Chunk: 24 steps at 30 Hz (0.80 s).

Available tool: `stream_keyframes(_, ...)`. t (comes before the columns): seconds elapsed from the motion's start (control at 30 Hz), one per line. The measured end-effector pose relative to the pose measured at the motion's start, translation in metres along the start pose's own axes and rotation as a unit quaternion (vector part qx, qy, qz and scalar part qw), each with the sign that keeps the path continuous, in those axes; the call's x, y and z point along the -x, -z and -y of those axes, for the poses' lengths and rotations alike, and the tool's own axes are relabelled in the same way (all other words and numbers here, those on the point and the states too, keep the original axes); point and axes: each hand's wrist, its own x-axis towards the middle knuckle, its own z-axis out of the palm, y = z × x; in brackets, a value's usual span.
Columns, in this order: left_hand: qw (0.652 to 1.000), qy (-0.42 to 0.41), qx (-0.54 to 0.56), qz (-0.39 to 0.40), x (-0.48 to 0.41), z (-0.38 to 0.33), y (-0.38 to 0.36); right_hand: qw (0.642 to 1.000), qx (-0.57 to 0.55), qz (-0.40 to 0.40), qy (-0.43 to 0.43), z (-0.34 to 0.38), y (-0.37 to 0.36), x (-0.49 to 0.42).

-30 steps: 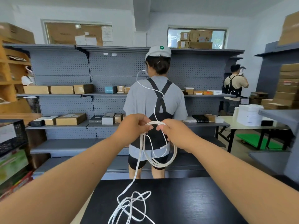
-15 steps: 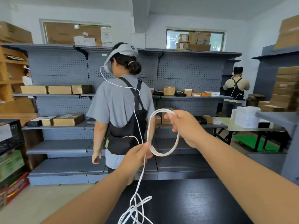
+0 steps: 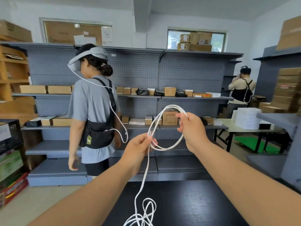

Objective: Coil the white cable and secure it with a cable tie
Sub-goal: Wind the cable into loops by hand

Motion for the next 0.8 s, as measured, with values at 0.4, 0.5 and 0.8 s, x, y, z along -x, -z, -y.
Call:
stream_keyframes(0.4, 0.953, -0.101, -0.281, -0.049, -0.02, -0.04, 0.021, 0.957, -0.181, 0.106, -0.202, -0.025, 0.0, 0.01)
stream_keyframes(0.5, 0.929, -0.121, -0.349, -0.029, -0.026, -0.055, 0.025, 0.963, -0.156, 0.137, -0.173, -0.026, 0.001, 0.01)
stream_keyframes(0.8, 0.845, -0.133, -0.512, 0.075, -0.027, -0.087, 0.026, 0.945, 0.249, 0.191, 0.097, -0.005, 0.006, -0.002)
